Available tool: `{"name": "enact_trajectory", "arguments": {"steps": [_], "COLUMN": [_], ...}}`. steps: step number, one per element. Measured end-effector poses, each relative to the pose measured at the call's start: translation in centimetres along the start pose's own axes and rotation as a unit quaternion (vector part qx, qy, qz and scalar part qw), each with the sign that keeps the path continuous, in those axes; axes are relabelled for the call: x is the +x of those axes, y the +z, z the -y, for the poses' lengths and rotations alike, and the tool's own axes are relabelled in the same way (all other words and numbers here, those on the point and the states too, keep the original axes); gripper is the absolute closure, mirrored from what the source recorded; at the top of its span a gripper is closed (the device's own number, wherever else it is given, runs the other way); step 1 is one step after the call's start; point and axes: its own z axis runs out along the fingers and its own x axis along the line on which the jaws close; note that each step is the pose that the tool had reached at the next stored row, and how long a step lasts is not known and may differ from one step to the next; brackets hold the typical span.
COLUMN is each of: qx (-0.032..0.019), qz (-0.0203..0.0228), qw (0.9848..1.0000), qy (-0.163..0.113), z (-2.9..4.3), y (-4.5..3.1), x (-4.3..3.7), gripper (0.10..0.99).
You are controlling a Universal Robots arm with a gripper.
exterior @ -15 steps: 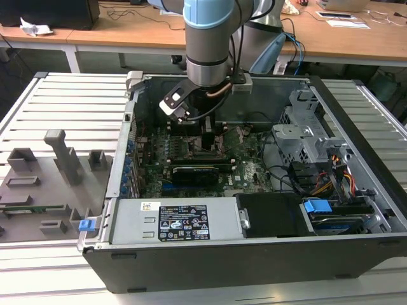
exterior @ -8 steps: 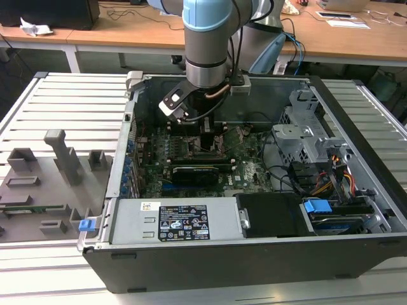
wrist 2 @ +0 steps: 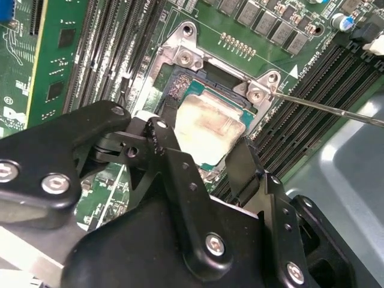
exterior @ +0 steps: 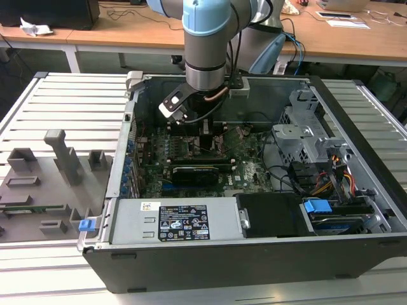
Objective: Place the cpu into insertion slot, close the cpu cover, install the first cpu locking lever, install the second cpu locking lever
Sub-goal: 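Place the cpu into insertion slot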
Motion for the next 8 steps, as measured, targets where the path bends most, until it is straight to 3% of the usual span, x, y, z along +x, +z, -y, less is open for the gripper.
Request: {"name": "enact_trajectory", "arguments": {"steps": [5, 8], "qx": [-0.0002, -0.0006], "qz": [0.0015, 0.0105], "qw": [1.0, 0.9999], "qy": [0.001, 0.0], "z": [0.0, -0.02], "y": [0.0, -0.27], "x": [0.01, 0.01], "gripper": [0.557, 0.557]}}
